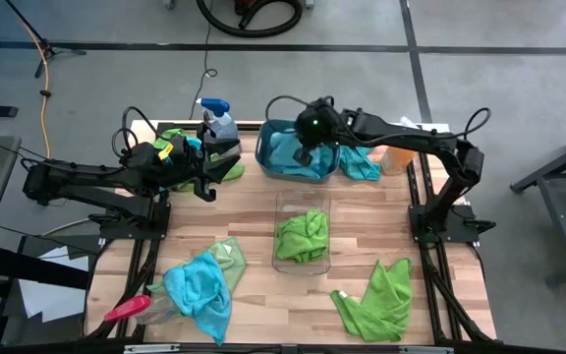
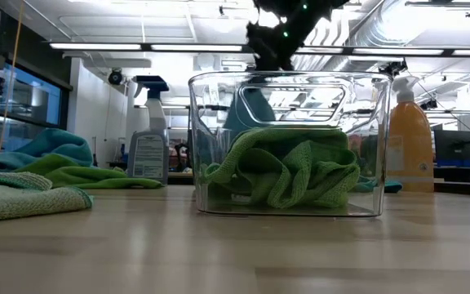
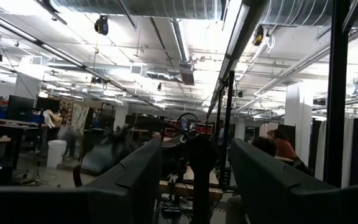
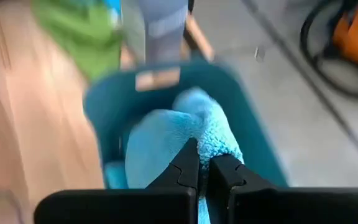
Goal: Sort microfiber towel by color & place in baskets
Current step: Put the blue microfiber towel into the blue bin
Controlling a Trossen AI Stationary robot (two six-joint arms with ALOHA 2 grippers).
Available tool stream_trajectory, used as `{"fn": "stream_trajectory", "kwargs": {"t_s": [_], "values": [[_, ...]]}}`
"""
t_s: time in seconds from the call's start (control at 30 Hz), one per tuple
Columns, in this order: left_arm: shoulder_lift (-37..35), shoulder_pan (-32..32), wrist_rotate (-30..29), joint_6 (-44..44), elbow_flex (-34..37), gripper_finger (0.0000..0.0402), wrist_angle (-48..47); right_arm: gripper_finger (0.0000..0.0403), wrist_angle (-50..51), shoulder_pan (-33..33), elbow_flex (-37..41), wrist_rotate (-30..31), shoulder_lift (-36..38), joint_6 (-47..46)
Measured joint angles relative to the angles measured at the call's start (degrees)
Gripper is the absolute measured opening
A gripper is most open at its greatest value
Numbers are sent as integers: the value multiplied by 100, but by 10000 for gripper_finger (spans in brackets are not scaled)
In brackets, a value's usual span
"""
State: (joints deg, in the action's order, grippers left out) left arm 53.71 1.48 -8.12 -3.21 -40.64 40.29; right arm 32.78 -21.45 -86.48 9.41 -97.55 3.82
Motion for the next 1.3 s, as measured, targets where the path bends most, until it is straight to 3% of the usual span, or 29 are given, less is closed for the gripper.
{"fn": "stream_trajectory", "kwargs": {"t_s": [0.17,0.5,0.77,0.97,1.1,1.3], "values": [[0,0,-10,135,0,177,-3,0,361,-149,115,17,-6,-623],[0,0,-17,91,4,177,-7,0,-317,-720,116,-545,-609,-2581],[0,-1,-17,30,4,177,-7,0,-217,-694,116,-1033,-1769,-3097],[0,0,-17,25,4,177,-9,2,-134,-692,120,-1163,-2051,-3246],[0,0,-15,23,4,177,-12,30,-116,-712,120,-1324,-2037,-3334],[0,0,-17,25,4,177,-19,123,52,-716,4,-1662,-1922,-3053]]}}
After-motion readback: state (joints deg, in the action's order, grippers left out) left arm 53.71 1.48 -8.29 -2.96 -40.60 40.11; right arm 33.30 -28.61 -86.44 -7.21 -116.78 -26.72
